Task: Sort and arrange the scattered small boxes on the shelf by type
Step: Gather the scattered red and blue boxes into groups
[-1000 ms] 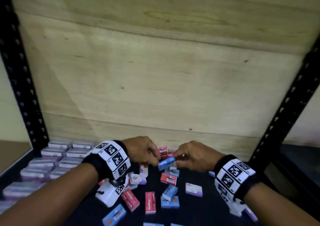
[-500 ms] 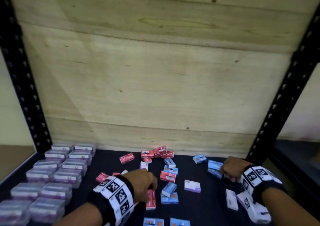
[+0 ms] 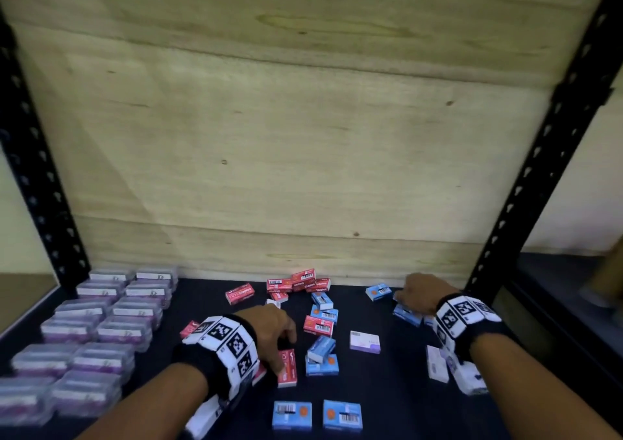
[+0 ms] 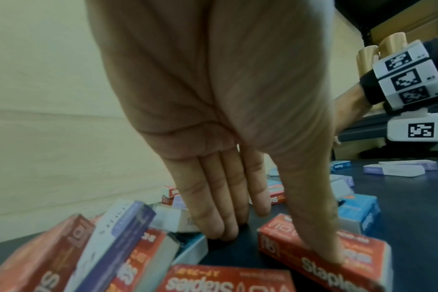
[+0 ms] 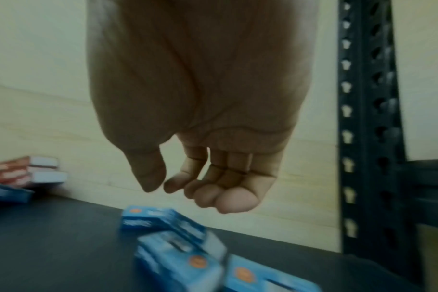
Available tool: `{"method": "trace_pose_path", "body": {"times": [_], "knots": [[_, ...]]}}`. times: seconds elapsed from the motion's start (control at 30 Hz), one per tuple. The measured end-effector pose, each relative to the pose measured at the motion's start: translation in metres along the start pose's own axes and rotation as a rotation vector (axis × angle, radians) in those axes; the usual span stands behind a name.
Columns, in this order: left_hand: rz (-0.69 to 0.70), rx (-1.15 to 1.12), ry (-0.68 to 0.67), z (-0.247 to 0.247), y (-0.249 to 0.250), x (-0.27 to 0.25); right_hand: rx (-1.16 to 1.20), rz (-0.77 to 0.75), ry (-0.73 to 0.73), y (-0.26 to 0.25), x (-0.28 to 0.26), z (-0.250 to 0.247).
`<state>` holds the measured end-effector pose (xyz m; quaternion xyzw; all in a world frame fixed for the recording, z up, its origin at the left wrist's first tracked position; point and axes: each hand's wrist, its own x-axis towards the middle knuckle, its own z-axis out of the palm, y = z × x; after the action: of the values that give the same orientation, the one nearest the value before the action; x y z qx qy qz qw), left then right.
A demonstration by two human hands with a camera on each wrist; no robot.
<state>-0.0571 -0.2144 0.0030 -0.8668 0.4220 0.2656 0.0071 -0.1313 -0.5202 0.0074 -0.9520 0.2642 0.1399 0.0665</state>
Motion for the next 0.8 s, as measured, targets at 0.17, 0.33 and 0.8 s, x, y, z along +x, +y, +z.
{"method": "trace_pose_path", "body": {"times": [0.17, 0.33, 0.8], "knots": [[0.004, 0.020, -0.017, -0.003, 0.002, 0.004, 0.052, -0.212, -0.097, -0.070, 0.003, 0.010], [-0.002, 0.007, -0.020, -0.003, 0.001, 0.004, -0.050, -0.272, -0.113, -0.117, 0.007, 0.022], [0.007, -0.032, -0.033, -0.003, -0.003, 0.009, -0.261, -0.156, -0.035, -0.057, 0.019, 0.017]]}}
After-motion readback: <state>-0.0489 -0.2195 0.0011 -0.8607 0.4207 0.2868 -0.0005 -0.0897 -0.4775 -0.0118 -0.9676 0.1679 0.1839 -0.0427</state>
